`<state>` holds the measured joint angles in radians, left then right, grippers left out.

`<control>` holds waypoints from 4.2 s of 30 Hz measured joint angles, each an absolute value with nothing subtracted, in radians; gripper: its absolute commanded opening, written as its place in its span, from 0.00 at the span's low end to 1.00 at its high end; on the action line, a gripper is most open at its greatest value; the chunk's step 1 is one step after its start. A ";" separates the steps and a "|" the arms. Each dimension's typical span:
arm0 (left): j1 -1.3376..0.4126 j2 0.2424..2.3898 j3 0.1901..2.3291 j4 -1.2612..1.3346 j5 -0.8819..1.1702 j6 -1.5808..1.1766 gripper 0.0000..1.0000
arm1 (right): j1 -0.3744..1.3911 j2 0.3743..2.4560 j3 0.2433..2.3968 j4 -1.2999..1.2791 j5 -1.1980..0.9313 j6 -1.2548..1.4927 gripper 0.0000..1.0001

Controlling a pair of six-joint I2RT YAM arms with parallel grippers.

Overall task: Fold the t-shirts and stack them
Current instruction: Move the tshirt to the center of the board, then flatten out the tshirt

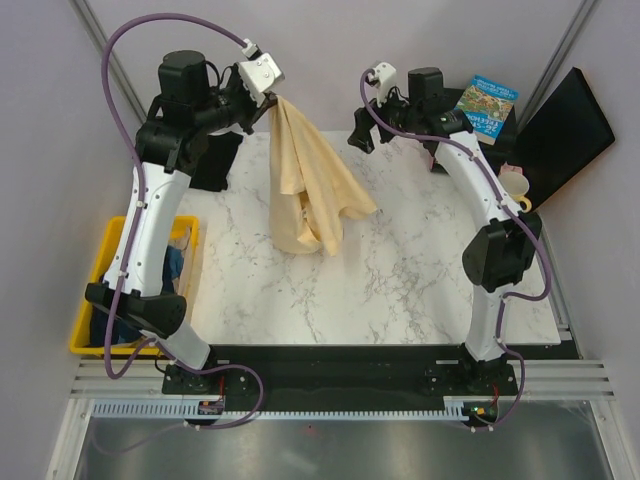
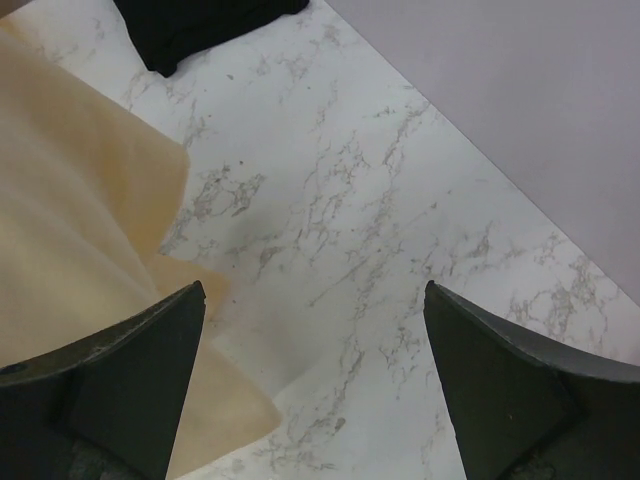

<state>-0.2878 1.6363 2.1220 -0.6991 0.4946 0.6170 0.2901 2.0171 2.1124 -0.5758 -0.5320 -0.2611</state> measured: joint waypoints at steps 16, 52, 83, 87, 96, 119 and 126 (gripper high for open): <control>-0.304 1.644 2.109 -0.569 0.541 0.503 0.02 | 0.414 2.130 2.094 -0.529 -0.748 -0.250 0.98; -0.271 1.449 1.631 -0.530 0.395 0.939 0.02 | 0.288 1.836 1.884 -0.601 -0.180 -0.757 0.00; -0.426 1.563 1.226 -0.091 0.267 0.837 0.70 | 0.428 1.977 2.223 -0.597 -0.044 -0.804 0.00; -0.402 1.498 1.139 0.065 0.089 0.787 0.70 | 0.467 1.990 2.355 -0.446 -0.021 -0.797 0.00; -0.295 1.353 1.122 0.120 -0.130 0.741 0.70 | 0.444 1.785 2.004 -0.170 0.160 -0.857 0.00; -0.334 1.757 1.262 -0.409 0.455 0.903 0.86 | 0.274 1.722 1.497 -0.342 0.313 -1.019 0.00; -0.344 1.886 1.336 -0.513 0.450 0.910 0.86 | 0.272 1.748 1.507 -0.339 0.309 -0.991 0.00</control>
<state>-0.3435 1.8858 1.3365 -0.5133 0.4503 0.9100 0.2722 1.7477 1.5066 -0.3393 0.3088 -0.9909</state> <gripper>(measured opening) 0.855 0.021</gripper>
